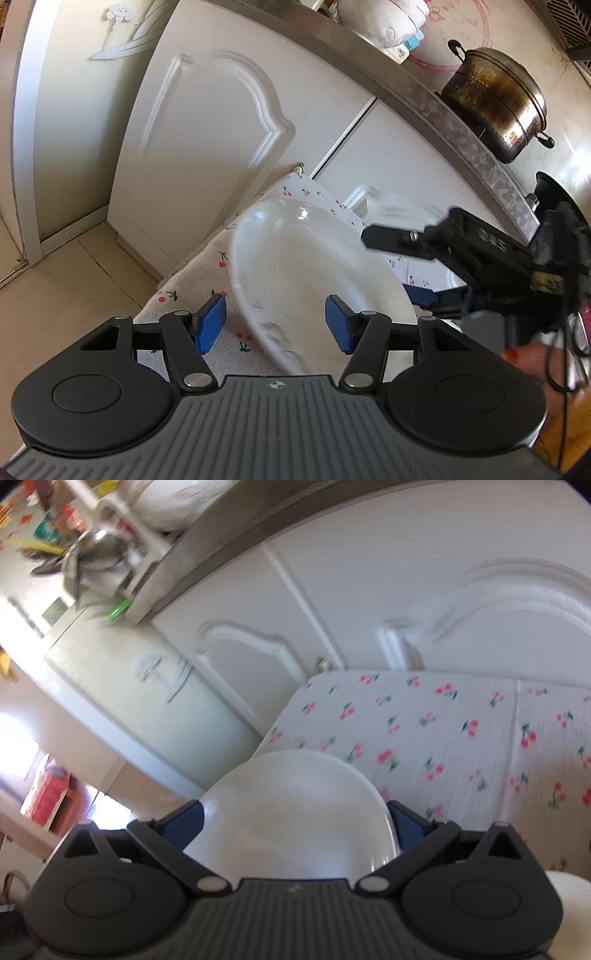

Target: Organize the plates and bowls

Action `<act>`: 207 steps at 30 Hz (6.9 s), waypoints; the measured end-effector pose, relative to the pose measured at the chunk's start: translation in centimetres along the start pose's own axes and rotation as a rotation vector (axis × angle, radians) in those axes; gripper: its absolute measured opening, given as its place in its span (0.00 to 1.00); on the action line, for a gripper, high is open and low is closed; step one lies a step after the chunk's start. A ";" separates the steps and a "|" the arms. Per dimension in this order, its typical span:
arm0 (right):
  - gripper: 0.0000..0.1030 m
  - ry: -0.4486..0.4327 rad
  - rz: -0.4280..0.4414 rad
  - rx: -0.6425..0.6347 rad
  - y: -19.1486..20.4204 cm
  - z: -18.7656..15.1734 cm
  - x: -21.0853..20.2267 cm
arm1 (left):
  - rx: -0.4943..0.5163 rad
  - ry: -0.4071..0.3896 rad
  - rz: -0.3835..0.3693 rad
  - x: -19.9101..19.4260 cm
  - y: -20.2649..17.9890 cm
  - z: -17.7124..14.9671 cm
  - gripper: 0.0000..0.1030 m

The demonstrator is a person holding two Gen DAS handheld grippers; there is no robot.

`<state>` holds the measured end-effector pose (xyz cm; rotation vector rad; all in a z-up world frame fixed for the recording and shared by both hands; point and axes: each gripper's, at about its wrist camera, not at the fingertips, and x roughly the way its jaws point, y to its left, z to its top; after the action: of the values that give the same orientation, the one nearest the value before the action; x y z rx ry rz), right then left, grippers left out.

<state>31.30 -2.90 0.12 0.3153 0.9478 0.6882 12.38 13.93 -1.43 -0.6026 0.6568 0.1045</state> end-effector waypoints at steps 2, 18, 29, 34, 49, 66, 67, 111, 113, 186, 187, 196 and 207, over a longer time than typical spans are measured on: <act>0.99 0.040 0.012 -0.033 0.8 -0.8 -0.1 | 0.013 -0.015 0.018 0.0 -0.2 -0.1 0.70; 0.71 -0.021 -0.079 -0.014 1.2 -1.6 0.9 | 0.075 -0.062 0.101 0.2 -0.3 -0.2 0.55; 0.71 -0.070 -0.068 -0.031 3.1 -3.3 -2.5 | 0.031 -0.132 0.051 -1.9 0.0 0.1 0.53; 0.71 -0.130 -0.055 -0.007 3.5 -4.4 -5.0 | 0.051 -0.153 0.010 -3.1 -1.0 -0.2 0.53; 0.71 -0.288 -0.063 0.186 1.4 -9.9 -14.3 | 0.173 -0.118 -0.131 -6.0 -6.1 -3.0 0.51; 0.72 -0.416 -0.082 0.341 -0.7 -18.8 -22.7 | 0.327 -0.021 -0.191 -8.4 -10.0 -8.4 0.51; 0.72 -0.419 -0.088 0.345 -0.8 -19.4 -23.0 | 0.339 -0.015 -0.191 -8.5 -10.2 -8.7 0.51; 0.83 -0.499 -0.259 0.272 -0.9 -28.0 -27.5 | 0.540 0.118 -0.122 -9.0 -9.8 -13.7 0.60; 0.96 -0.523 -0.307 0.258 -0.4 -28.0 -28.0 | 0.535 0.114 -0.121 -9.3 -9.4 -13.2 0.65; 1.00 -0.434 0.221 0.573 -14.1 -17.0 -22.5 | 0.397 0.315 -0.144 3.7 -18.2 -8.0 0.37; 1.00 -0.437 0.223 0.571 -14.0 -17.0 -22.5 | 0.390 0.308 -0.144 3.6 -18.2 -7.9 0.37; 1.00 -0.460 0.245 0.557 -12.9 -16.7 -22.8 | 0.355 0.260 -0.166 2.0 -18.4 -6.9 0.37; 1.00 -0.497 0.291 0.507 -10.5 -16.1 -23.8 | 0.321 0.194 -0.188 -1.0 -17.6 -5.2 0.37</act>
<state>12.80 -27.26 0.63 1.0393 0.5882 0.5830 13.68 -3.39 4.58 -0.3635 0.7818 -0.2345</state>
